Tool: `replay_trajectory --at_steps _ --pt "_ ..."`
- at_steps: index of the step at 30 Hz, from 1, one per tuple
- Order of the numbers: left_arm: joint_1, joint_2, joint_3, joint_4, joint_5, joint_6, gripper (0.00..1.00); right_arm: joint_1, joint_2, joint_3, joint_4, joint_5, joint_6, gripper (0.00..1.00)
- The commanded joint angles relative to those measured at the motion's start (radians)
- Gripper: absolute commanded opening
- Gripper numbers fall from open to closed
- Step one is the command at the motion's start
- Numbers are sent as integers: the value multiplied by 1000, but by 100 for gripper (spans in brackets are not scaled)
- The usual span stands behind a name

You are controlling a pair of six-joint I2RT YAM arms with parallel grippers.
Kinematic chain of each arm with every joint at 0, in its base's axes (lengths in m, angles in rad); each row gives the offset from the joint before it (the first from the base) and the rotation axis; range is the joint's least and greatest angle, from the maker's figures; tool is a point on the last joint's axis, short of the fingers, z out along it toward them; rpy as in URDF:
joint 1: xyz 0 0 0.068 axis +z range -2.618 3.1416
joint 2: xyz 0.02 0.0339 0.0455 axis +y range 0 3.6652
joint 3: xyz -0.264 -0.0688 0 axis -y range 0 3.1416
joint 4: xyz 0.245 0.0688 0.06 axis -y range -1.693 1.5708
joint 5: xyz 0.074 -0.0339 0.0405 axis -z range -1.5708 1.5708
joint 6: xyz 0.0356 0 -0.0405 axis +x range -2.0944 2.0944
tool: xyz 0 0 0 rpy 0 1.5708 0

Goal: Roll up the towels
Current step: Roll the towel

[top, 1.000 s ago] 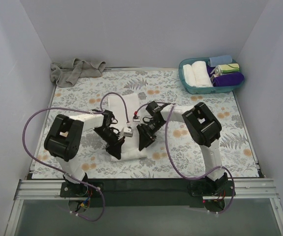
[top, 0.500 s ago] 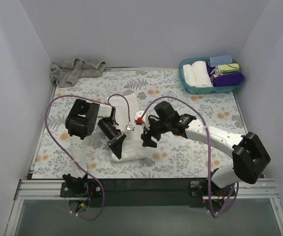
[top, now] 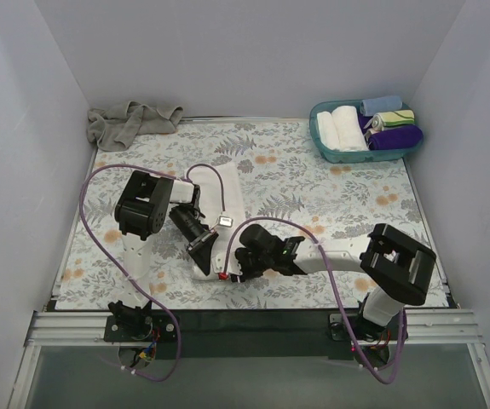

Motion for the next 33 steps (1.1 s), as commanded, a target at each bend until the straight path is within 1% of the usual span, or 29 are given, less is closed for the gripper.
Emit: replay_trajectory --at_steps 1,2,3,4,5,7,8,10,11,13,16,17,20,22,23,24,26,27,30,31,33 --pt "13 35 4 260 -181 39 11 4 16 -26 58 16 -46 25" --pt "16 28 6 262 -180 39 14 3 16 -35 39 -10 -46 5" --pt "21 17 6 260 -165 39 20 3 18 -32 14 -30 -43 1" --pt "27 2 7 259 -155 38 24 3 19 -23 -18 -50 -37 1" --pt "44 -37 7 262 -146 39 31 1 30 0 -99 -97 -25 1" --pt "65 -90 6 268 -119 39 37 -10 52 41 -200 -136 -2 1" --pt "88 -141 9 268 -109 31 39 -19 74 58 -281 -186 32 1" --pt "115 -179 29 259 -80 30 42 -49 110 104 -349 -231 66 1" --pt "139 -213 36 246 -73 28 43 -62 127 123 -424 -268 98 1" --pt "158 -232 61 213 -45 33 44 -89 169 175 -503 -291 107 1" --pt "197 -258 69 220 -16 5 45 -140 228 247 -601 -338 138 1" --pt "204 -264 69 260 -14 -37 45 -151 242 259 -639 -367 150 1" --pt "204 -282 72 372 -26 -120 46 -198 282 287 -676 -420 173 1" --pt "204 -276 79 428 -42 -205 47 -236 320 301 -702 -441 199 1" --pt "204 -273 79 497 -57 -240 47 -249 335 319 -737 -464 208 1" --pt "204 -267 79 534 -83 -319 47 -270 351 325 -754 -478 225 1" --pt "198 -221 104 581 -69 -350 47 -292 383 339 -791 -512 233 1" --pt "191 -200 114 594 -88 -392 47 -301 398 347 -801 -507 235 1" --pt "168 -120 168 611 -97 -415 43 -307 409 370 -828 -486 232 1" --pt "161 -103 185 617 -130 -433 42 -309 417 374 -834 -483 232 1" --pt "142 -48 234 621 -135 -435 39 -318 420 387 -859 -463 226 1"
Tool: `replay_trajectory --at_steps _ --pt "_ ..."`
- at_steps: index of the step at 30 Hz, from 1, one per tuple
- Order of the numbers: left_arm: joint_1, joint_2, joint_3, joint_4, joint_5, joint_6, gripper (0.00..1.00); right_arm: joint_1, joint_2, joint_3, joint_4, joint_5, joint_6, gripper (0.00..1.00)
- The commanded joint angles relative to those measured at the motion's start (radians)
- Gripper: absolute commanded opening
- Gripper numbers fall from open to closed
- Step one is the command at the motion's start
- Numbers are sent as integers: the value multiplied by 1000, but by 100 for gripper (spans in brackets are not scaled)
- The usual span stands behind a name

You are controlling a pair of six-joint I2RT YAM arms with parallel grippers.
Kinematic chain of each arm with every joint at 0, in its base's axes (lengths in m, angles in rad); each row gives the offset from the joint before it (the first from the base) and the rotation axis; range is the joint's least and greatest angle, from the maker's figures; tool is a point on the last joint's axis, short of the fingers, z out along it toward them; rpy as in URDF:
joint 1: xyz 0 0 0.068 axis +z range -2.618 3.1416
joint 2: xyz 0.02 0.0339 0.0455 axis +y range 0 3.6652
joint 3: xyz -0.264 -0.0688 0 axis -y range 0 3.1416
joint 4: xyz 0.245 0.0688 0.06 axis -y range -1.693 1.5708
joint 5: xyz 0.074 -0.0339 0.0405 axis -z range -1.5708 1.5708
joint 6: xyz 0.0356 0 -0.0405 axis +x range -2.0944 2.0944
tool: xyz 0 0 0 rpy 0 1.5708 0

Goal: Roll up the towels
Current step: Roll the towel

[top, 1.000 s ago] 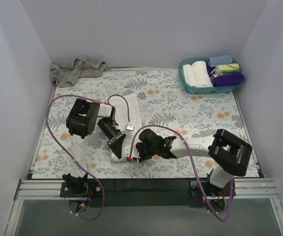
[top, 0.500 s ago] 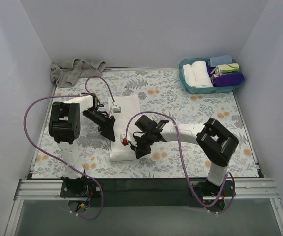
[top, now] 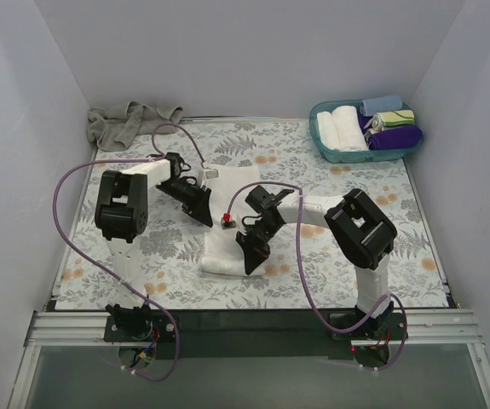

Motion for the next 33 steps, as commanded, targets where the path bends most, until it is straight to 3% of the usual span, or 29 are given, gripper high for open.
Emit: replay_trajectory --at_steps 1,5,7,11,14,18,19,22,25,27,29,33 --pt "-23 100 82 160 -114 -42 38 -9 59 -26 -225 149 -9 1" --pt "-22 139 142 162 -103 -46 36 -41 75 6 -253 183 -37 1" --pt "-13 82 110 192 -92 -46 40 -56 116 65 -305 172 -56 1" --pt "49 -149 -27 310 -29 -46 53 -81 171 125 -353 108 -66 1" --pt "60 -324 -97 340 -44 -23 56 -96 203 135 -376 54 -66 1" --pt "49 -553 -218 346 -78 96 62 -112 262 161 -414 1 -82 1" --pt "40 -596 -257 326 -94 184 63 -116 291 171 -437 -9 -98 1" --pt "-64 -781 -419 289 -181 326 64 -126 343 220 -463 -18 -114 1" --pt "-301 -947 -579 348 -291 374 66 -145 371 245 -465 -36 -122 1" --pt "-396 -1027 -643 401 -348 372 69 -153 378 248 -460 -24 -137 1" --pt "-521 -1044 -694 456 -418 363 69 -158 381 251 -457 -20 -146 1" --pt "-657 -980 -726 554 -491 333 69 -159 378 253 -436 -6 -148 1"
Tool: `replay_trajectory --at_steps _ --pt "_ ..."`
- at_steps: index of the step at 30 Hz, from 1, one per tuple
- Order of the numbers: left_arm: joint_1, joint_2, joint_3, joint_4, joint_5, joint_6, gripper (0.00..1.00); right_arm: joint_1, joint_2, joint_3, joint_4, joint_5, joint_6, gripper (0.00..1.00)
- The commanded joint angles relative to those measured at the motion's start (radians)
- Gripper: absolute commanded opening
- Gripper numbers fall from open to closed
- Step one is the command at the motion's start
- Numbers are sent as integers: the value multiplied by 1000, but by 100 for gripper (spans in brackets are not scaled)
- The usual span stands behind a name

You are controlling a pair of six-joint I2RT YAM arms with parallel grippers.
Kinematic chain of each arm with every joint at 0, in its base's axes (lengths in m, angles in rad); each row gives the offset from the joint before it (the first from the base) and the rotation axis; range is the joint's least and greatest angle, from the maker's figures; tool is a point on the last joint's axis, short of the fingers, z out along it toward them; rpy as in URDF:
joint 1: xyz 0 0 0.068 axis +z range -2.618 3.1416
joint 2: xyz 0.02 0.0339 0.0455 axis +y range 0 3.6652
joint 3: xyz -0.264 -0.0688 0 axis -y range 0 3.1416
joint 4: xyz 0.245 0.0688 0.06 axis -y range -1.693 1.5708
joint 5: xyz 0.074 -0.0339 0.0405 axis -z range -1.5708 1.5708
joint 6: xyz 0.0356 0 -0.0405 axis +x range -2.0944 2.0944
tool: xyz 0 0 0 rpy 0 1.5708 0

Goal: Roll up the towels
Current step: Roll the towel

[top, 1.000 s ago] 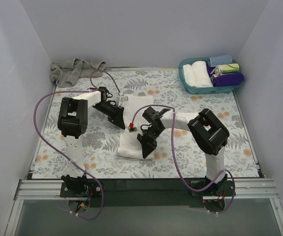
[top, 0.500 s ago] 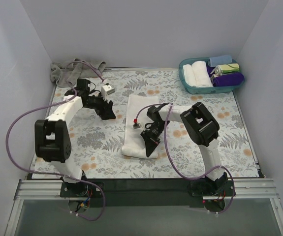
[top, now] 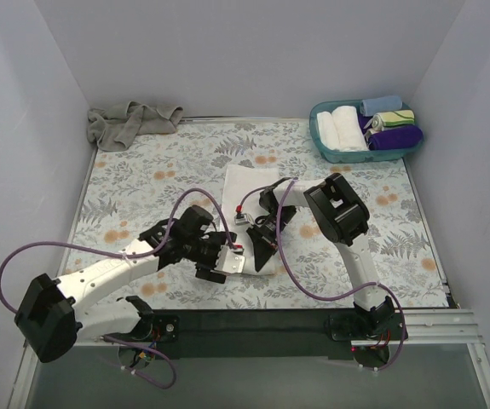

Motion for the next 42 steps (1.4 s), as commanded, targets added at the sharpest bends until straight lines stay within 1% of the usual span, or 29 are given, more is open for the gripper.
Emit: replay_trajectory --at_steps 1,2,4,7,8,10,11,12,13,14,15,16,17,18,21,23,25,27,28,29,30,32,33,37,39,40,41,42 --pt "-89 48 -15 173 -134 5 69 -4 45 2 81 216 -63 1" --pt "-124 65 -25 192 -160 5 69 -6 44 2 84 220 -60 1" --pt "-158 120 -36 254 -186 -1 68 -9 41 -1 96 223 -55 1" --pt "-172 188 -32 264 -200 -7 60 -15 28 -6 113 231 -51 1" --pt "-176 231 -29 261 -205 -7 51 -22 25 -9 118 231 -49 1" --pt "-178 256 -27 227 -200 1 40 -33 7 -11 130 229 -45 1" --pt "-179 262 -27 213 -196 4 34 -47 -1 -12 138 232 -32 1" --pt "-181 273 -30 195 -182 8 25 -55 -10 -12 145 235 -28 1" --pt "-181 277 -27 175 -161 10 20 -64 -27 -9 153 237 -23 1" --pt "-179 285 -20 132 -147 4 14 -79 -36 -4 155 245 -17 4" --pt "-181 306 -4 109 -136 -1 3 -85 -57 6 153 248 -15 7" --pt "-179 314 3 68 -121 -2 0 -94 -73 9 153 251 -11 11" --pt "-181 323 10 54 -95 -12 0 -110 -89 11 155 263 -11 21" --pt "-181 328 16 39 -81 -18 0 -119 -123 12 156 268 -2 27" --pt "-179 375 62 -33 -13 -41 0 -171 -209 8 165 278 15 37" --pt "-169 441 121 -104 20 -50 0 -199 -260 -6 188 292 31 38" --pt "-146 484 158 -142 88 -73 0 -249 -347 -29 231 298 55 38" --pt "-95 542 215 -191 155 -84 0 -300 -442 -67 257 304 63 39" --pt "-75 561 236 -220 175 -90 0 -315 -476 -79 282 308 64 41" --pt "-36 611 256 -237 192 -93 0 -340 -510 -114 294 324 64 42" --pt "-17 637 305 -259 208 -91 0 -349 -578 -132 309 334 64 47" --pt "38 705 355 -320 252 -91 0 -358 -648 -170 345 367 52 48" --pt "52 769 409 -340 269 -91 0 -358 -712 -208 352 373 44 48" --pt "94 923 539 -452 320 -73 0 -348 -870 -319 427 386 14 46" --pt "112 1005 577 -472 326 -76 0 -297 -938 -380 463 421 -9 45" --pt "118 1035 620 -500 335 -73 0 -271 -955 -401 478 435 -12 45" --pt "129 1059 635 -508 341 -74 0 -209 -967 -420 498 474 -12 45" --pt "133 1079 655 -520 344 -71 0 -172 -981 -435 513 501 -18 45"
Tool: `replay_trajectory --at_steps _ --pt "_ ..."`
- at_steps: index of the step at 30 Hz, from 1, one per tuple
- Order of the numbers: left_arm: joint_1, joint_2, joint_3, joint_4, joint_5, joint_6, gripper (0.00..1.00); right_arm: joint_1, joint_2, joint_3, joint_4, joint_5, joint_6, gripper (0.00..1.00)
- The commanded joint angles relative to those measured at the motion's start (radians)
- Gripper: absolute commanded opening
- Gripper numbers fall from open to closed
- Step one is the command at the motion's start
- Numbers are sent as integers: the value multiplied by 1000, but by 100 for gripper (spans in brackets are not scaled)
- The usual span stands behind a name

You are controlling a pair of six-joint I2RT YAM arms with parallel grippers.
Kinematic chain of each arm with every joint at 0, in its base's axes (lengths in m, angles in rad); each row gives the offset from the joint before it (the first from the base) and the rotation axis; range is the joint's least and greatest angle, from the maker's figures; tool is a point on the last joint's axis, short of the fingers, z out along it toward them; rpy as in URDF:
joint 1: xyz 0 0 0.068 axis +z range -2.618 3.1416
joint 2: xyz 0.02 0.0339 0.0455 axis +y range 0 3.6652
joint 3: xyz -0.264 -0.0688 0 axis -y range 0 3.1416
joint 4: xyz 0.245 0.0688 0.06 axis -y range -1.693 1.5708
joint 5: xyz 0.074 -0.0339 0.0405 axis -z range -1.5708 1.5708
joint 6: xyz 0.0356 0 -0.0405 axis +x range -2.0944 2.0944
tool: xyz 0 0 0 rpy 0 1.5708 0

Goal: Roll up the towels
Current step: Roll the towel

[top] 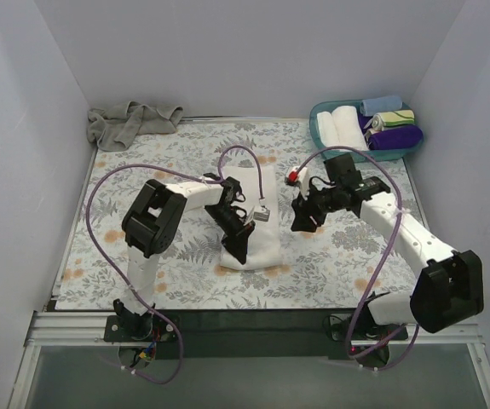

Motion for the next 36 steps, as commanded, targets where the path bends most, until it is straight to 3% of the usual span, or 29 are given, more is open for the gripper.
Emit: replay_trajectory --at_steps 1,6,11,21,25,28,29,30,36 --pt "6 146 37 -73 -91 30 0 136 -36 -75 119 101 -43 45" --pt "32 229 110 -103 -99 24 1 310 32 -98 222 241 -77 52" --pt "49 299 177 -143 -91 25 6 428 99 -129 357 279 -94 60" --pt "66 336 214 -164 -128 30 18 523 204 -192 405 264 -89 58" --pt "78 317 208 -150 -125 20 22 523 240 -219 395 307 -100 49" --pt "97 268 179 -135 -125 11 31 519 256 -232 382 322 -111 27" --pt "104 252 173 -135 -119 11 33 520 266 -227 371 319 -111 12" --pt "113 235 162 -134 -114 16 36 519 273 -222 342 311 -111 4" --pt "251 19 76 -66 -62 7 48 474 294 -163 216 173 -115 1"
